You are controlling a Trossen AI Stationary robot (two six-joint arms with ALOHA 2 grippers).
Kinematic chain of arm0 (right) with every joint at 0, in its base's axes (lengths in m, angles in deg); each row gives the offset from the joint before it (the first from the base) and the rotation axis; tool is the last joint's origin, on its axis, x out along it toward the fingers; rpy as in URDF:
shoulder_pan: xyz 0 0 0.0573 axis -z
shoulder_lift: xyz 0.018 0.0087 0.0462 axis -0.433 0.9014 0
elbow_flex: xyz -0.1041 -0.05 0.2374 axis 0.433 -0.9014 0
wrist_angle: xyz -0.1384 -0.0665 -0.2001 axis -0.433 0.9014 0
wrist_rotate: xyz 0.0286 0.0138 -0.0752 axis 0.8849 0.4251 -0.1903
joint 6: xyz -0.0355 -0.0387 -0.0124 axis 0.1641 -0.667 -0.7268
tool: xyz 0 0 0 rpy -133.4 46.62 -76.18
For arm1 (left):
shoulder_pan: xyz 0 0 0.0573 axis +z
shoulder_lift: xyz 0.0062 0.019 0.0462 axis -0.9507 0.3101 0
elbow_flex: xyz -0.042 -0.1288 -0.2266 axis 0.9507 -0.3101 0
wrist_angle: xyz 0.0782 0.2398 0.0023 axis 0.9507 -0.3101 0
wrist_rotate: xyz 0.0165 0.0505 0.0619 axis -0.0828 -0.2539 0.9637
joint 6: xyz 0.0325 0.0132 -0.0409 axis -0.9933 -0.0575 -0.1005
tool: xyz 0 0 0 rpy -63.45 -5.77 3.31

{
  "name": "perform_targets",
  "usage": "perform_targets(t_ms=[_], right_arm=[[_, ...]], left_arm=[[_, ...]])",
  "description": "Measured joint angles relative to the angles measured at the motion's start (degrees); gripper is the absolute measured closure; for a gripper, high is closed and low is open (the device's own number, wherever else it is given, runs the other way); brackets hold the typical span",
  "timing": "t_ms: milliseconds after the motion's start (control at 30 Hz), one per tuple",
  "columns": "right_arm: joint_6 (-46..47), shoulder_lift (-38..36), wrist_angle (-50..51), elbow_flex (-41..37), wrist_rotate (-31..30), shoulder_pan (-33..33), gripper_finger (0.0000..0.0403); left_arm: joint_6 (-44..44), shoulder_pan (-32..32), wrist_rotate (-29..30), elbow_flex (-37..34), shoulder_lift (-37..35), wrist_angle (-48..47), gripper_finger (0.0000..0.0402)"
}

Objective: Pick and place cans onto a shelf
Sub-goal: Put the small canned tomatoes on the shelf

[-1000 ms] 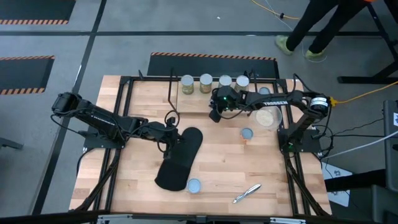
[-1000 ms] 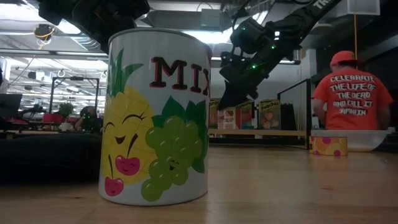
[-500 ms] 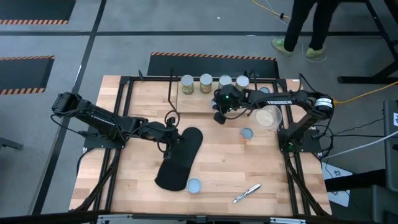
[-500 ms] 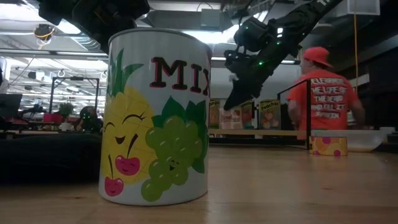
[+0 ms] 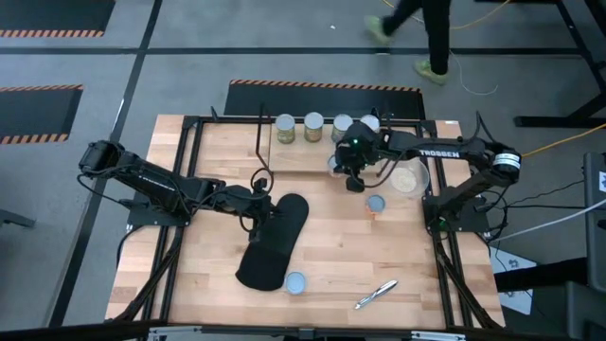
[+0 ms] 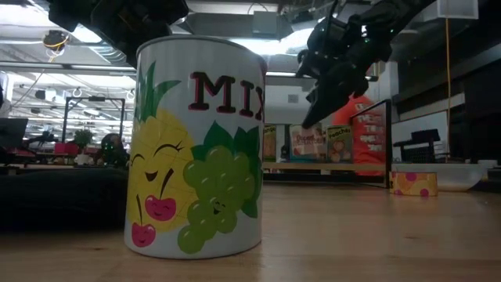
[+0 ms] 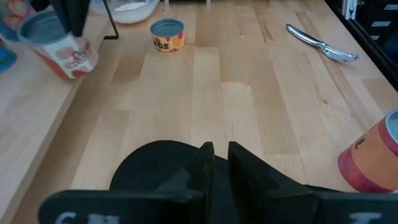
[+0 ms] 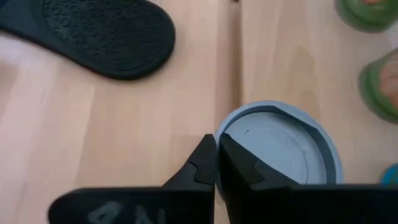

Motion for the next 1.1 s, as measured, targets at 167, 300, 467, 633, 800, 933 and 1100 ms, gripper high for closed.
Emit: perform_targets(t_ms=[167,300,467,633,800,933,1100], right_arm=[[-1.34,0.18,-0.17,0.05,0.15,2.67,0.0390],[-1.56,0.18,-0.17,0.06,0.11,4.87,0.0390],[-1.56,0.18,-0.14,0.09,0.11,6.89,0.0389],[-1.57,0.18,-0.14,0.11,0.09,7.63,0.0389],[-1.76,0.40,-0.19,0.13,0.09,7.62,0.0389],[-1.76,1.80,-0.46,0.16,0.08,7.63,0.0389],[-1.83,3.16,-0.95,0.27,0.11,7.61,0.0389]], left_arm=[[0.00,0.00,-0.01,0.00,0.00,0.00,0.0360],[0.00,0.00,0.00,0.00,0.00,0.00,0.0360],[0.00,0.00,0.00,0.00,0.00,0.00,0.0360],[0.00,0.00,0.00,0.00,0.00,0.00,0.0360],[0.00,0.00,0.00,0.00,0.00,0.00,0.0360],[0.00,0.00,0.00,0.00,0.00,0.00,0.0360],[0.00,0.00,0.00,0.00,0.00,0.00,0.0360]])
